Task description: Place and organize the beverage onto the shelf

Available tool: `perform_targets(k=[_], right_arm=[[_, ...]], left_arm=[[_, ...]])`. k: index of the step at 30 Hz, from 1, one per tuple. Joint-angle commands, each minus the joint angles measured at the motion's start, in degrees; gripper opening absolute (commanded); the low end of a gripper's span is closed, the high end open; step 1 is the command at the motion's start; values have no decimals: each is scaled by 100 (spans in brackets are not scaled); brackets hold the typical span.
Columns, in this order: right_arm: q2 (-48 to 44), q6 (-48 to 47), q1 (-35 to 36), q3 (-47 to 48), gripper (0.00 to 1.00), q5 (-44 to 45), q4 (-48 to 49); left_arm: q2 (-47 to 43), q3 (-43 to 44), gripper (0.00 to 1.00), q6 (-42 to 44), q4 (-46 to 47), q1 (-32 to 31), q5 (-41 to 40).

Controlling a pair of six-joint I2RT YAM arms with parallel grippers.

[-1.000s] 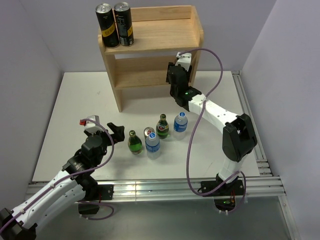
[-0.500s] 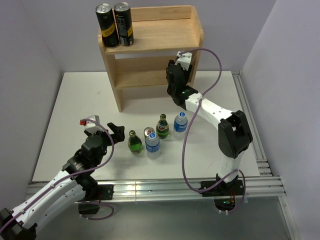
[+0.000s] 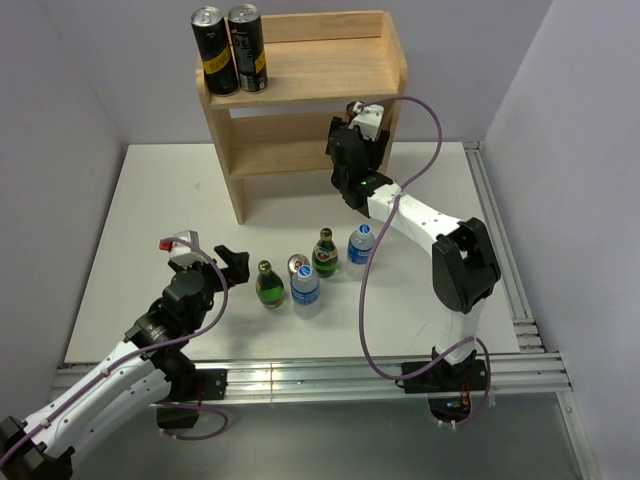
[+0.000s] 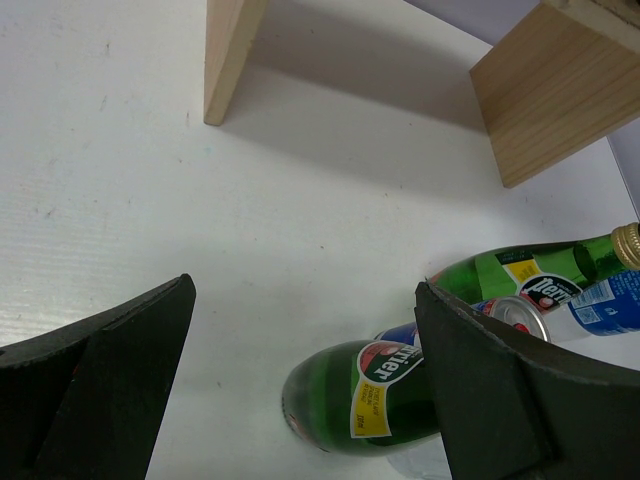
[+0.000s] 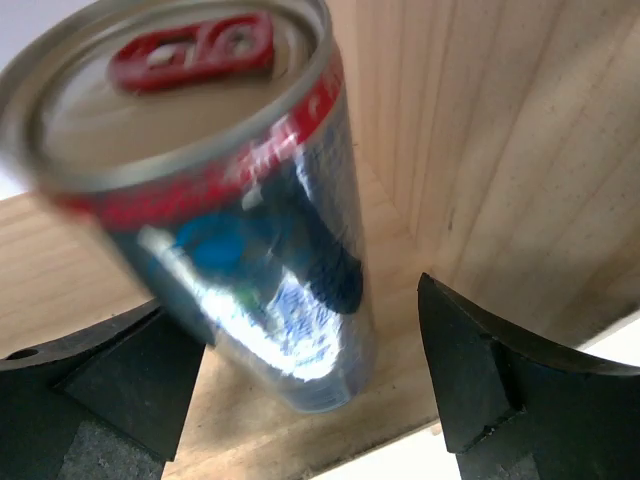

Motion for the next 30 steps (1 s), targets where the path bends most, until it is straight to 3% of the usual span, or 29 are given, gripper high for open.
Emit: perform_targets(k=[1, 11, 17, 24, 30], right_arm=[[-48, 120, 38, 82, 89, 217, -39], [-777, 366, 302, -533, 90, 463, -434], [-1857, 305, 714, -1315, 91, 639, -444], [-2921, 629, 1268, -1860, 91, 946, -1276], [-4274, 1744, 2041, -2923, 91, 1140, -2367]], left_arm=[[-64, -25, 99, 54, 222, -33, 91], [-91, -52, 99, 63, 231, -24, 91], [-64, -60, 99, 63, 248, -33, 47], [-38, -52, 99, 72, 257, -24, -6], [-12, -52, 99, 63, 266, -33, -23]])
